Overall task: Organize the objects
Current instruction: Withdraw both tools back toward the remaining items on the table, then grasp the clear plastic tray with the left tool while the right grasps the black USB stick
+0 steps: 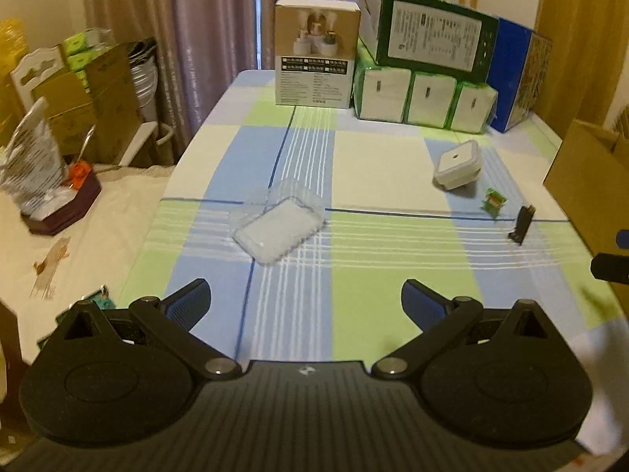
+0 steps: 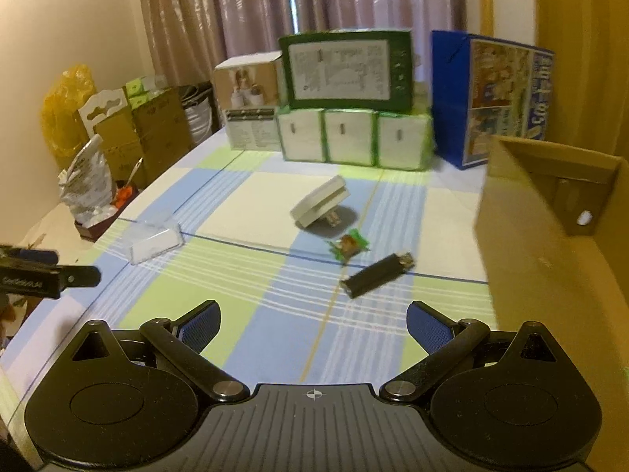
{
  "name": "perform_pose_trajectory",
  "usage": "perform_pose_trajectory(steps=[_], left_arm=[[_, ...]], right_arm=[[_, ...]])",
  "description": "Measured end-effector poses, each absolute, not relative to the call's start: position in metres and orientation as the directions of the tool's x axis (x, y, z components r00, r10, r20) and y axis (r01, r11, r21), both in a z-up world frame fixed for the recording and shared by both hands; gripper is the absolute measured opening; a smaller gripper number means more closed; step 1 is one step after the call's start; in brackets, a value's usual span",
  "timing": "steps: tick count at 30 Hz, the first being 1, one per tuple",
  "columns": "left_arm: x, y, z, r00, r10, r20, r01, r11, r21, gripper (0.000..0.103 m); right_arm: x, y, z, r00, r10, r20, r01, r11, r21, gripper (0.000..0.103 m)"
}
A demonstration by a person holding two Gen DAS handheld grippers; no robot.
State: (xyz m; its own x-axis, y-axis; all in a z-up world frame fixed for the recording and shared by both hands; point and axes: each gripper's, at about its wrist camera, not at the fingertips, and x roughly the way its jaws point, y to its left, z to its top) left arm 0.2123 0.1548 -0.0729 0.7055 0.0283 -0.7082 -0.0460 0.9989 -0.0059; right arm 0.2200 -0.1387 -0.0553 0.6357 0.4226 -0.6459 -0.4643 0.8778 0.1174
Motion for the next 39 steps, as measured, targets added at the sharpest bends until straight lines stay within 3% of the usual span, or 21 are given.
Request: perform_pose_trajectory(steps=[10,13,18,23,26,30,39], left_arm=[[0.276,0.192,-0.092,0.71,-0.06,-0.701,0.149,0.987,0.067,0.1],[0.293,0.198,-0.099,0.694,-0.095,-0.713,0.202,0.977,0.066,0.098],[0.315,0.202,-0.118,0.663,-0.12,-0.739,0.28,0.955,0.096,0.089],[0.329,0.203,-0.13,0.633,-0.15,-0.76,0.334,0.938,0.094,0.072],[0.336,0.2,-0.132,0.612,-0.164,-0.773,0.363,0.927,0.091,0.071],[0.339,0.193,-0.132,0.591,-0.16,-0.791,0.367,0.926,0.086,0.053],[0.314,0.135,-0.108,0.62,-0.171,-0.766,0.248,0.969,-0.016,0.052]], right_arm=[[0.253,-0.077,-0.087,0.564,0.479,-0.672,-0.548,0.827,0.13,0.098],[0.263,-0.058,-0.094,0.547,0.494,-0.676,-0.571,0.811,0.13,0.091],[0.276,-0.037,-0.107,0.535,0.488,-0.69,-0.581,0.805,0.118,0.08],[0.282,-0.032,-0.117,0.533,0.476,-0.7,-0.566,0.815,0.123,0.077],[0.282,-0.031,-0.12,0.531,0.473,-0.703,-0.562,0.817,0.125,0.077],[0.281,-0.037,-0.12,0.546,0.454,-0.704,-0.541,0.833,0.117,0.077],[0.289,-0.09,-0.116,0.649,0.321,-0.69,-0.417,0.909,0.03,0.077]])
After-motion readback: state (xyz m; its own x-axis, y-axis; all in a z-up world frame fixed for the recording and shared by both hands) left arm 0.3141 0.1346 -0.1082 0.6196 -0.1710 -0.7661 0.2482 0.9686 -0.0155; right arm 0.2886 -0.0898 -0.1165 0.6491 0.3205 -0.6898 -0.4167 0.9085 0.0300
